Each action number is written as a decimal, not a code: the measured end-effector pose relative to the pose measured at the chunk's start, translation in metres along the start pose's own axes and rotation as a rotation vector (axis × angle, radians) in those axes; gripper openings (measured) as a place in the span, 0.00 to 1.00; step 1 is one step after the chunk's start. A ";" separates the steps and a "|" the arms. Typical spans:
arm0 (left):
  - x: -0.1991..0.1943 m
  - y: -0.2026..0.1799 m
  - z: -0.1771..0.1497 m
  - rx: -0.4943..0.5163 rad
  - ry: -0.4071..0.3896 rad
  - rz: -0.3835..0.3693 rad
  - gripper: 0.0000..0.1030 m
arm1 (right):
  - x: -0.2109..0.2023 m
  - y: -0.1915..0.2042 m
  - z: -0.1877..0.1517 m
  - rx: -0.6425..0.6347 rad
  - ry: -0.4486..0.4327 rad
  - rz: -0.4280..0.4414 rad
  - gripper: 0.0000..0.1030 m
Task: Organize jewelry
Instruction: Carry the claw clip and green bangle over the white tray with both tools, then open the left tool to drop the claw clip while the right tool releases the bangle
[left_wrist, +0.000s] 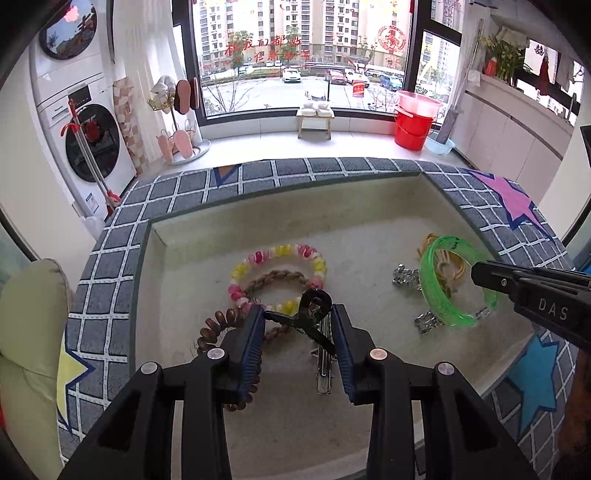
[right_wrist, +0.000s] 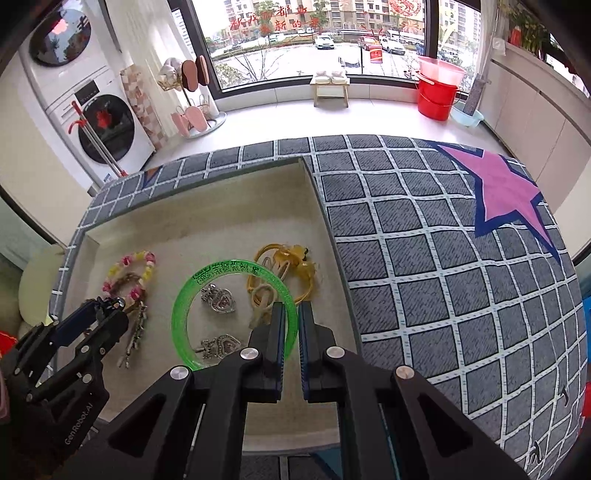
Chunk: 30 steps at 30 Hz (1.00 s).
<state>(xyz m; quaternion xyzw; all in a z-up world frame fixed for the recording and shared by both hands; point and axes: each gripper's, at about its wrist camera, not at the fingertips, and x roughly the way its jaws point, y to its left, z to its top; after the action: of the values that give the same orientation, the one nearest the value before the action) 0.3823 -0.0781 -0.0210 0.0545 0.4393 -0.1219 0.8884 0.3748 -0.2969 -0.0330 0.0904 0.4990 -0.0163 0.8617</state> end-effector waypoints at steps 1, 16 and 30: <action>0.001 0.000 -0.001 0.002 0.002 0.000 0.49 | 0.002 0.000 0.000 -0.001 0.002 -0.002 0.07; 0.010 -0.004 -0.005 0.023 0.030 0.020 0.62 | 0.013 -0.006 -0.008 0.020 0.037 -0.007 0.07; -0.012 -0.005 -0.006 0.012 -0.015 0.038 0.62 | -0.005 -0.006 -0.012 0.037 0.004 0.075 0.50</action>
<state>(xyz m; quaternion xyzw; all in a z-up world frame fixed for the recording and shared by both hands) 0.3688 -0.0793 -0.0150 0.0674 0.4307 -0.1080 0.8935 0.3611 -0.3007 -0.0349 0.1251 0.4966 0.0071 0.8589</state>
